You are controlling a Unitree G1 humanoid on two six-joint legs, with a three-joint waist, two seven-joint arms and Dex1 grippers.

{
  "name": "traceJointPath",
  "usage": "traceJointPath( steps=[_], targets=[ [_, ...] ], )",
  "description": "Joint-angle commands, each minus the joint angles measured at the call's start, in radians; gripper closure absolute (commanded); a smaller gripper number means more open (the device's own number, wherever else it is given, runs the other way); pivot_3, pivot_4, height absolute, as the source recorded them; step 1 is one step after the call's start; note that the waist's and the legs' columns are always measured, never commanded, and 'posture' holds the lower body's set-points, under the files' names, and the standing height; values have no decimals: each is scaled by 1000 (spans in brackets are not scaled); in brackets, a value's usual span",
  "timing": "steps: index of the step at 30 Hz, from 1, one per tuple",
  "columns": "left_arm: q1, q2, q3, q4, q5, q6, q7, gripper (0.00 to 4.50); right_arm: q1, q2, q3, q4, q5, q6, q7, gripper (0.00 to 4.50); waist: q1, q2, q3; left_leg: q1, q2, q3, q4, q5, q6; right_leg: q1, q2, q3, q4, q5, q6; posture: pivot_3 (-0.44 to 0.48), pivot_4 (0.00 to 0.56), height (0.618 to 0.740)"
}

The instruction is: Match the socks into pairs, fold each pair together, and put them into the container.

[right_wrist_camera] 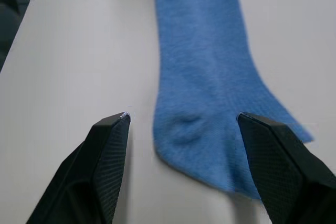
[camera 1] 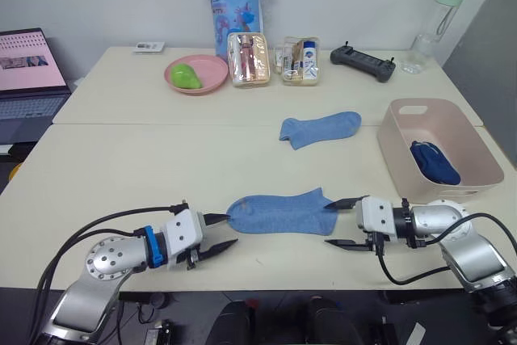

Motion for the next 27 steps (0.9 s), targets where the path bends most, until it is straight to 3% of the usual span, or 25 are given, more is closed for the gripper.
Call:
traceJointPath(
  steps=[1,7,8,11,16,18,27],
  targets=[
    [-40,-23,-42,38,77,-81,30,2017,-2,15,8,14,-39,-77,-30,1076,0,0,0,0,0,0,0,0,0,0,0,0,0,0,0,0,150,740],
    [-99,-47,-112,109,174,-133,57,2017,-10,37,22,71,-108,-129,-92,1076,0,0,0,2,0,0,0,0,0,1,0,0,1,0,0,0,150,740],
    [-105,-48,-118,117,178,-136,55,1993,-12,39,17,76,-99,-131,-91,1253,0,0,0,4,0,1,0,0,0,3,0,1,1,0,0,0,150,740],
    [-119,-53,-125,138,180,-147,57,2634,-19,33,11,83,-83,-138,-76,2060,0,0,0,11,0,0,-1,0,1,11,0,0,-1,0,0,0,150,740],
    [-147,-66,-127,166,154,-128,53,4271,-40,31,6,102,-62,-147,-55,3802,0,0,0,13,0,0,-1,-1,1,13,0,0,-1,0,0,0,150,740],
    [-146,-88,-113,151,104,-81,52,4500,-44,38,5,104,-50,-139,-54,4471,0,0,0,13,0,-1,-1,-1,1,13,0,0,-1,0,0,0,150,740],
    [-108,-64,-71,65,-28,-25,-17,4500,-51,5,-7,10,53,-30,24,4471,0,1,0,12,0,-1,-1,-1,1,13,0,0,-1,0,0,0,150,740]
  ],
)
